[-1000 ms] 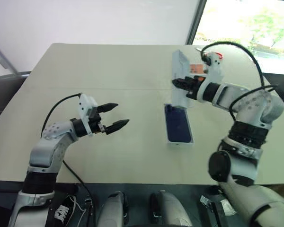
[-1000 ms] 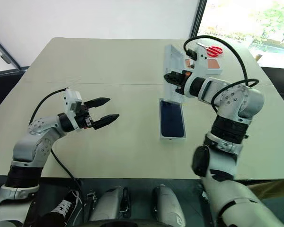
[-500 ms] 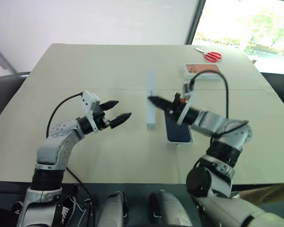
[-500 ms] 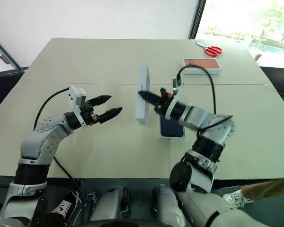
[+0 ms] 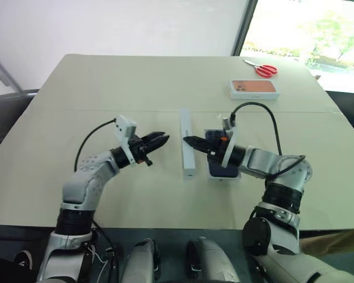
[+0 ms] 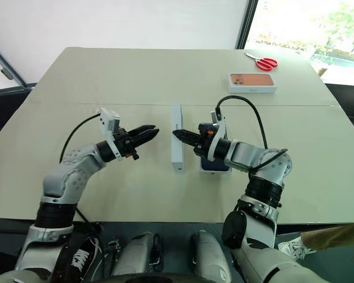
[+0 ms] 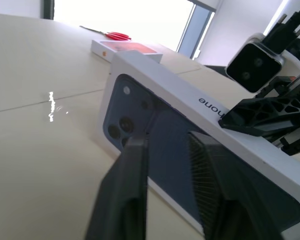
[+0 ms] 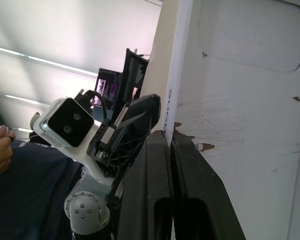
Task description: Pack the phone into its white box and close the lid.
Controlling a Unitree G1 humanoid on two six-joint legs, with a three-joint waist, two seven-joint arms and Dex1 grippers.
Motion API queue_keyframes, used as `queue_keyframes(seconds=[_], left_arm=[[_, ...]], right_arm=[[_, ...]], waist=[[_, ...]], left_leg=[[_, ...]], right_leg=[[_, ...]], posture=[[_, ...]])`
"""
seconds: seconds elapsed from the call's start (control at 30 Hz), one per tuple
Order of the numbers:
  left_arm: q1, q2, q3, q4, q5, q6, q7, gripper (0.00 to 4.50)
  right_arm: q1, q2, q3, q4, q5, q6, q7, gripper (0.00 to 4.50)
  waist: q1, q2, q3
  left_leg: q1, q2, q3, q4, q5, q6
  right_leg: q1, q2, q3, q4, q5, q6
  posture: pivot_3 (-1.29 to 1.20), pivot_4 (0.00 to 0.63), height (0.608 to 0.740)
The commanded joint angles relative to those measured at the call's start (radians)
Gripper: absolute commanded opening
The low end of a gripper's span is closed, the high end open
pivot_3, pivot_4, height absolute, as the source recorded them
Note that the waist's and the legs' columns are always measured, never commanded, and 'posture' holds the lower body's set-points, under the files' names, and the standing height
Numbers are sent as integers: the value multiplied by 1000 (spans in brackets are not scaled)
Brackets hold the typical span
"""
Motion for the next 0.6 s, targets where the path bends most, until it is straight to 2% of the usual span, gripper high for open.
queue_keyframes(seconds=[0.03, 0.23, 0.33, 0.47, 0.53, 0.57, 0.6], left_arm=[[-32, -43, -47, 57, 71, -82, 20, 14], [-124, -148, -65, 170, 109, -128, 56, 14], [-142, -164, -71, 208, 131, -150, 58, 0], [-137, -159, -80, 228, 144, -165, 30, 0], [-130, -154, -86, 238, 152, -172, 13, 0], [-130, -155, -89, 246, 156, -171, 10, 0], [-133, -160, -92, 258, 159, -177, 9, 0]], right_arm=[[11, -41, 60, -6, -31, -4, 18, 0], [-1, -82, 60, 53, -57, -79, 26, 0], [4, -92, 64, 57, -61, -93, 19, 902], [1, -135, 85, 45, -73, -126, 48, 2944], [18, -212, 174, -13, -113, -171, 131, 4094], [25, -261, 212, -35, -119, -190, 195, 4422], [26, -318, 254, -46, -150, -242, 260, 4422]], waist=[[0, 0, 0], [2, 0, 0], [0, 0, 0], [0, 0, 0], [0, 0, 0], [1, 0, 0], [3, 0, 0]], left_leg=[[0, 0, 0, 0, 0, 0], [-1, 0, 0, 1, 0, 0], [-1, 0, 0, 1, 0, 0], [-1, 0, 0, 0, 0, 0], [-1, 0, 0, 0, 0, 0], [-1, 0, 0, 0, 0, 0], [-2, 0, 0, 1, 0, 1]], right_leg=[[0, 0, 0, 0, 0, 0], [0, 1, 0, -1, 0, 1], [0, 0, 0, 0, 1, 2], [0, 1, 0, 0, 1, 2], [0, 1, 0, -1, 1, 2], [0, 1, 0, -1, 1, 2], [-1, 1, 0, -1, 0, 2]], posture=[[0, 150, 740], [0, 150, 740], [0, 150, 740], [0, 150, 740], [0, 150, 740], [0, 150, 740], [0, 150, 740]])
